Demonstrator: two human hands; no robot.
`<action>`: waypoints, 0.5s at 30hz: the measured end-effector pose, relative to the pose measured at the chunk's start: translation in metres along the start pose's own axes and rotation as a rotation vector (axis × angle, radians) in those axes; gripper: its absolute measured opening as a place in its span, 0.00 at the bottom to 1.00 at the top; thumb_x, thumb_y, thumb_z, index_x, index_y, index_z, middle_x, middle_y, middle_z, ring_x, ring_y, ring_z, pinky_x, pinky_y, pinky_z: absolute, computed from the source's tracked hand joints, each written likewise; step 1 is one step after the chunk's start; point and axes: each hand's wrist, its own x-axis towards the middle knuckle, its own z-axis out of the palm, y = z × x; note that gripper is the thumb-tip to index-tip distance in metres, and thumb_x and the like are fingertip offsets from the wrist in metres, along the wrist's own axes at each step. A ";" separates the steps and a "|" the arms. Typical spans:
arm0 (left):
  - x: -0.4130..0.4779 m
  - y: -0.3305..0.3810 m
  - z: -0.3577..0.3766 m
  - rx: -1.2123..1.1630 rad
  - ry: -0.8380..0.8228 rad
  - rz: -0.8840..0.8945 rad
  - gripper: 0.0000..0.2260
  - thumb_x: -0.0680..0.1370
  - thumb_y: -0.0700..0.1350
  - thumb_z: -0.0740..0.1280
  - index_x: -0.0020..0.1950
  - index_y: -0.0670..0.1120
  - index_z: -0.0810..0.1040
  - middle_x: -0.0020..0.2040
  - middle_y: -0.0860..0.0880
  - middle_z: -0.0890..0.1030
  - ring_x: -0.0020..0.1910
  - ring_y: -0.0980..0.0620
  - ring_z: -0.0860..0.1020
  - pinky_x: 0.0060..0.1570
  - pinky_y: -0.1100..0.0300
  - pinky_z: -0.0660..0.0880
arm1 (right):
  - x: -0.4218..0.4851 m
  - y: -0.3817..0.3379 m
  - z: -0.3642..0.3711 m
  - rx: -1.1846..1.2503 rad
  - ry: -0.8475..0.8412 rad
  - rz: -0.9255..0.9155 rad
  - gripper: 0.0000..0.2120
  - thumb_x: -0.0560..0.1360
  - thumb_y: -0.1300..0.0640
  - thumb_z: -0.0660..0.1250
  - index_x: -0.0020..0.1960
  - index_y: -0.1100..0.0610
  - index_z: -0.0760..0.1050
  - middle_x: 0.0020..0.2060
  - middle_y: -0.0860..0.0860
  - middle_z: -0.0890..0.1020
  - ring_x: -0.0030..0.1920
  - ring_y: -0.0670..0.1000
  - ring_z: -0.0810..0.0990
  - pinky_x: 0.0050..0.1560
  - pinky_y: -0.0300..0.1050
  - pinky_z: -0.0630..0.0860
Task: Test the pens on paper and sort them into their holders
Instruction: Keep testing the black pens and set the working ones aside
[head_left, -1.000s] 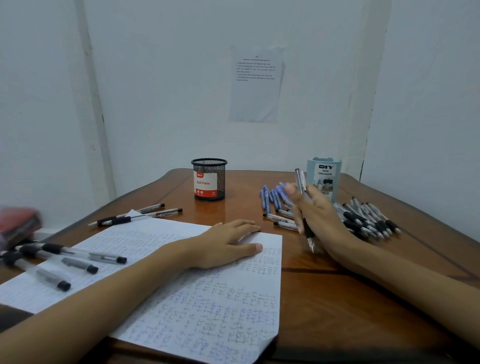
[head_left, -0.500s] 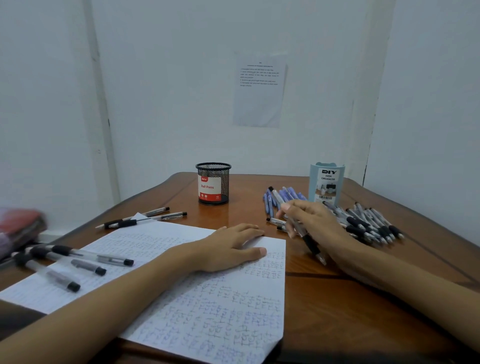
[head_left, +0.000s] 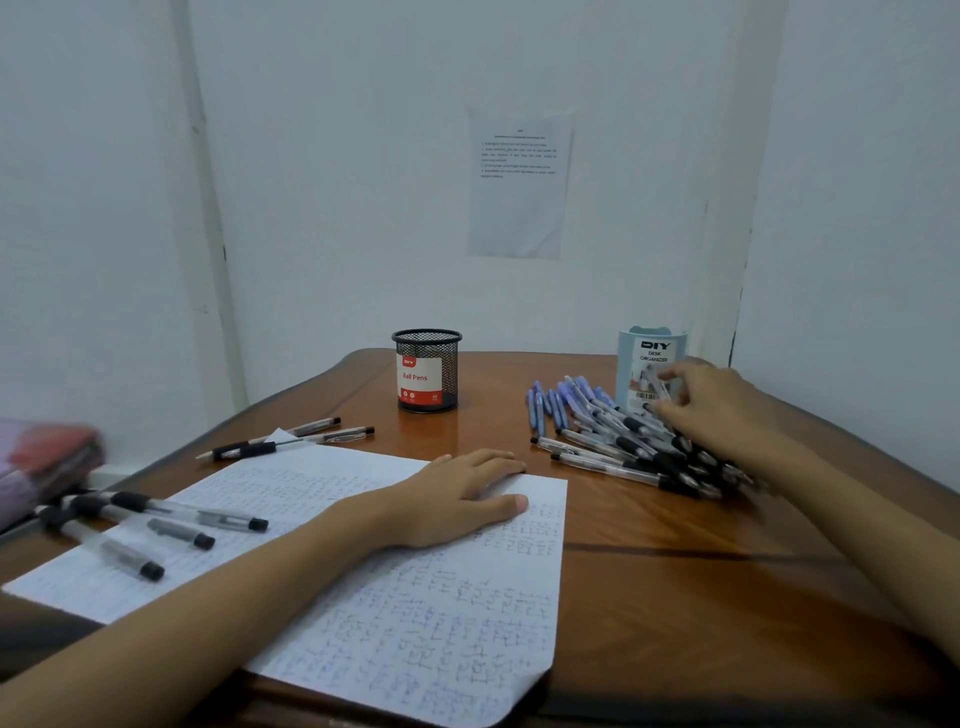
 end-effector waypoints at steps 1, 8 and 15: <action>0.000 0.000 0.000 0.003 0.001 0.002 0.24 0.80 0.58 0.51 0.76 0.54 0.55 0.76 0.55 0.56 0.73 0.55 0.57 0.73 0.51 0.52 | 0.000 0.002 0.001 -0.045 -0.019 0.011 0.17 0.76 0.53 0.63 0.64 0.54 0.73 0.46 0.53 0.81 0.44 0.52 0.78 0.40 0.46 0.76; 0.000 -0.003 -0.001 -0.108 0.041 0.019 0.23 0.80 0.55 0.56 0.74 0.52 0.60 0.74 0.54 0.61 0.71 0.56 0.61 0.71 0.55 0.57 | -0.001 -0.001 0.007 -0.068 -0.022 -0.013 0.12 0.78 0.48 0.61 0.55 0.50 0.79 0.54 0.50 0.82 0.49 0.51 0.78 0.40 0.43 0.75; -0.001 -0.009 -0.019 -0.408 0.257 -0.019 0.20 0.80 0.48 0.60 0.72 0.49 0.64 0.71 0.51 0.67 0.69 0.53 0.66 0.62 0.62 0.65 | -0.004 -0.052 0.007 -0.133 0.046 -0.254 0.11 0.78 0.50 0.60 0.57 0.49 0.78 0.51 0.50 0.79 0.55 0.51 0.72 0.46 0.44 0.71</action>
